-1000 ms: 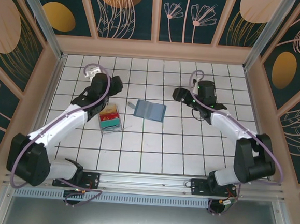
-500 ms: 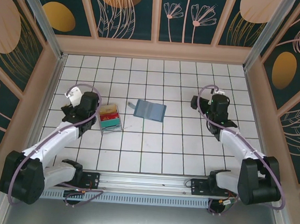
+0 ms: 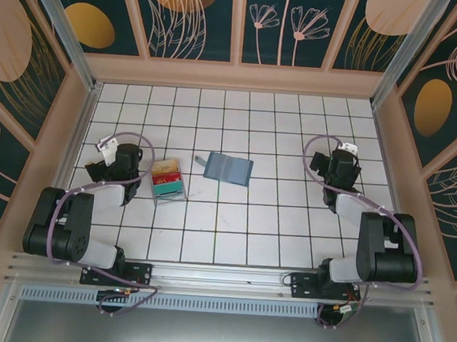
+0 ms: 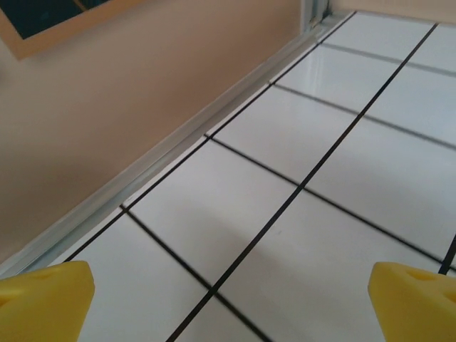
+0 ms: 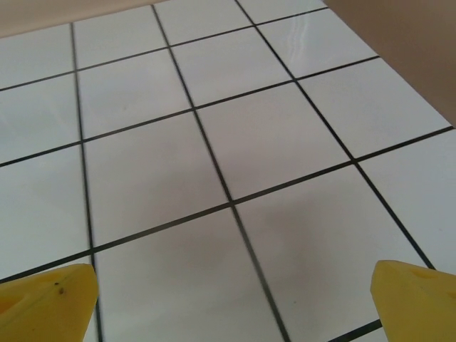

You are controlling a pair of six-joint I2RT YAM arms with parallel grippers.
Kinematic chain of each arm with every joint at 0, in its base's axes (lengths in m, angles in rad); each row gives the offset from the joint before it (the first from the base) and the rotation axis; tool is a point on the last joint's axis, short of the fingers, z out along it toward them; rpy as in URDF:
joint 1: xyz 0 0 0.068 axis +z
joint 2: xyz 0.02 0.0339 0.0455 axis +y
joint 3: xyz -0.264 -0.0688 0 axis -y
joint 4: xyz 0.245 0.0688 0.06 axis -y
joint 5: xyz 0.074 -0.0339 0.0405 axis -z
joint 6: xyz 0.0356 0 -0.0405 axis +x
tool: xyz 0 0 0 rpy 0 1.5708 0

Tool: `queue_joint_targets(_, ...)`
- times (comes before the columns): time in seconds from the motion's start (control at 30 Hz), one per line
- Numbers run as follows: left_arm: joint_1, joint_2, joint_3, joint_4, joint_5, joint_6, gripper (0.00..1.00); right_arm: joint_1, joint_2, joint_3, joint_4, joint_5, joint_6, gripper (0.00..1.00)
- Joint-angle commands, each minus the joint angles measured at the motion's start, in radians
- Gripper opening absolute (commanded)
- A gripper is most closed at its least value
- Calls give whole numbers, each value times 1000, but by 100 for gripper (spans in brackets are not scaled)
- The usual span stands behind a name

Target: Take the credit cards out of the card holder

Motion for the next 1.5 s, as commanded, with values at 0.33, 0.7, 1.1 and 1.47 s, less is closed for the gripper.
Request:
queue_joint_targets(0.33, 61, -8, -18, 190, 229, 43, 99, -94, 111, -50, 344, -156, -18, 99)
queue_joint_targets(0.7, 64, 30, -186, 655, 417, 191, 99, -88, 111, -131, 516, -295, -62, 99)
queue_joint_targets(1.1, 65, 82, -247, 816, 594, 259, 99, -94, 115, -273, 774, -352, -80, 99)
queue_joint_targets(1.47, 68, 81, -229, 781, 606, 262, 99, -81, 125, -282, 794, -344, -94, 99)
